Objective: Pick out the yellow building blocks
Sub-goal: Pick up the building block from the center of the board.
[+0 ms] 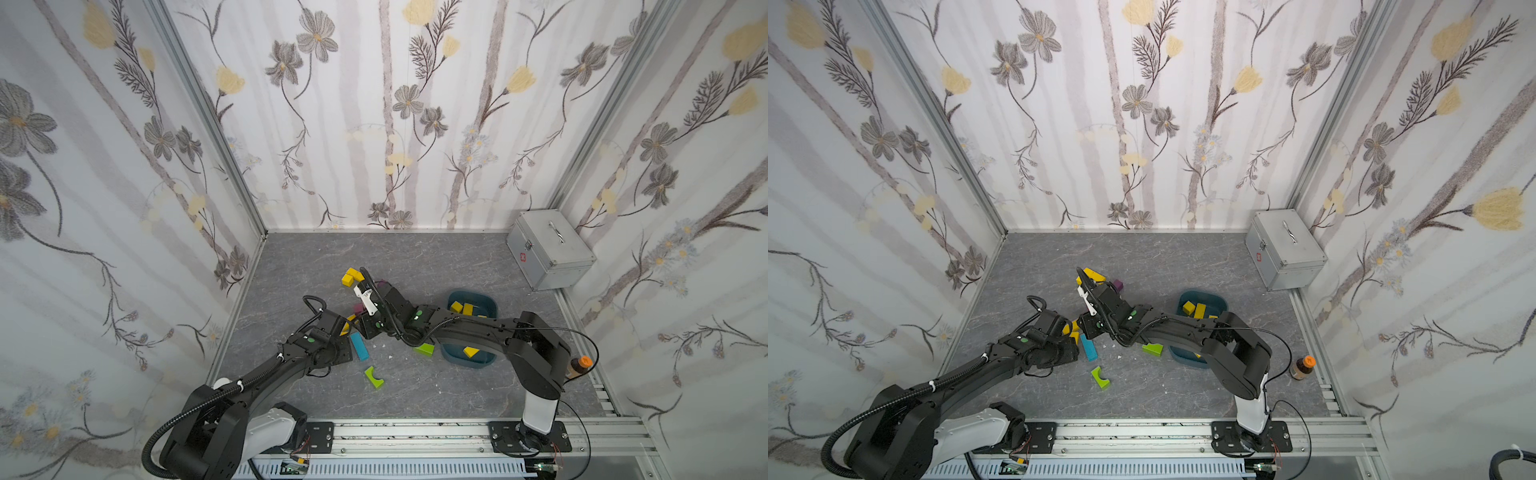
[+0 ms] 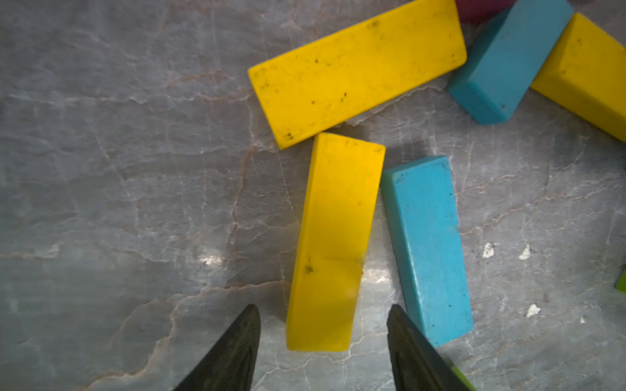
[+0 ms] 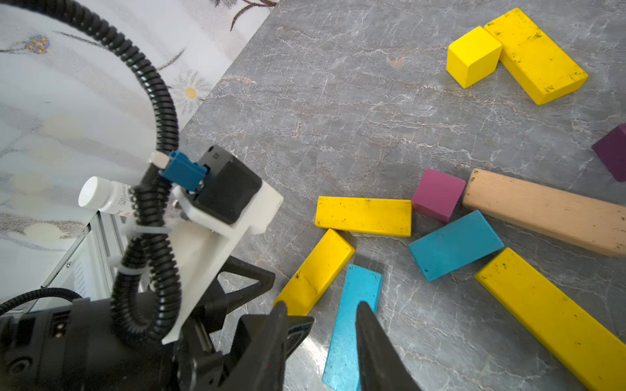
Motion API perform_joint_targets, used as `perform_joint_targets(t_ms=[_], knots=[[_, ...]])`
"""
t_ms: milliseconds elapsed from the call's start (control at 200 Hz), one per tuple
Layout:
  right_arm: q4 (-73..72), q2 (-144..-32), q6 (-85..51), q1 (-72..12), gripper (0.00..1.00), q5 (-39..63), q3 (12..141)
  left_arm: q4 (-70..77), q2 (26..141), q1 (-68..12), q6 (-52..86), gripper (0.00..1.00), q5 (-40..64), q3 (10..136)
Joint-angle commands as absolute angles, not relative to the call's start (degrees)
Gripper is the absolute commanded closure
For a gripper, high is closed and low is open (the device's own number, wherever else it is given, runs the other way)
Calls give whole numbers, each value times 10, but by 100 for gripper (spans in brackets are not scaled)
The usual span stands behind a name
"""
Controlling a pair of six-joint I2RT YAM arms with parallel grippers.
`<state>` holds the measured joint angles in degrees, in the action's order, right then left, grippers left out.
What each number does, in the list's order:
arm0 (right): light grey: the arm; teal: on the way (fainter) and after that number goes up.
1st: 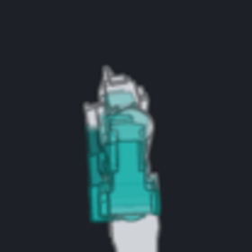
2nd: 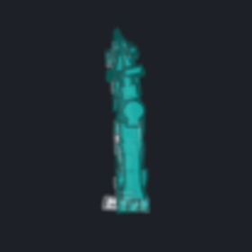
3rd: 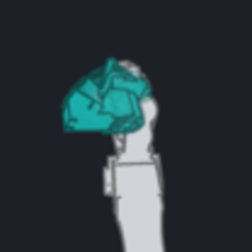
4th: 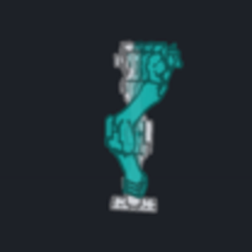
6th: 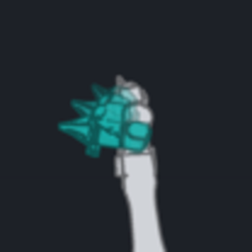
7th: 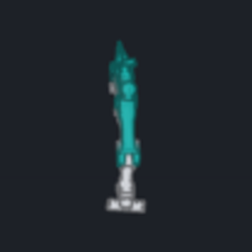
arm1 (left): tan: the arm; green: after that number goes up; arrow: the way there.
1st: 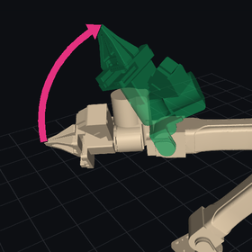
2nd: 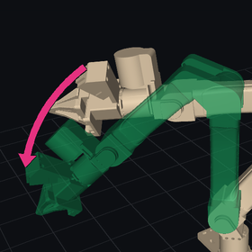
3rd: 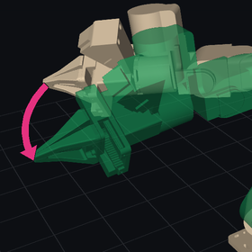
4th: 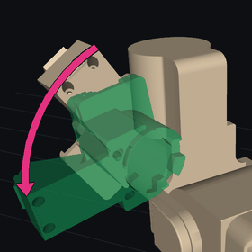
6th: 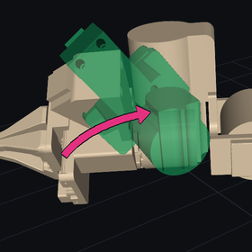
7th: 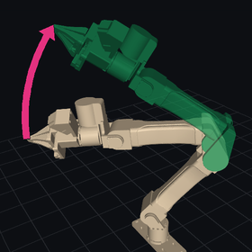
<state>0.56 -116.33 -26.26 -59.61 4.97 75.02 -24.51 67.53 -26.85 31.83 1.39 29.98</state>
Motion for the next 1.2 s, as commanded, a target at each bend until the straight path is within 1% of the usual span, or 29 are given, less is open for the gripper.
perform_joint_targets(t_ms=[0, 130, 345, 665, 735, 1094, 1194], knots=[[4, -1164, -255, -597, 64, 37, 755, -238, 685, -266, 304, 40, 13, 311], [5, -1163, -257, -597, 64, 33, 753, -249, 686, -266, 297, 42, 0, 317], [0, -1158, -258, -597, 65, 29, 750, -251, 688, -266, 297, 49, -3, 317], [-5, -1145, -262, -597, 64, 25, 734, -252, 719, -266, 294, 52, 5, 329], [-7, -1145, -264, -597, 65, 25, 731, -250, 720, -266, 294, 55, 7, 330], [-12, -1141, -271, -597, 65, 22, 726, -250, 758, -266, 296, 56, 7, 338], [-12, -1145, -270, -596, 65, 26, 726, -250, 764, -266, 295, 58, 8, 341]])
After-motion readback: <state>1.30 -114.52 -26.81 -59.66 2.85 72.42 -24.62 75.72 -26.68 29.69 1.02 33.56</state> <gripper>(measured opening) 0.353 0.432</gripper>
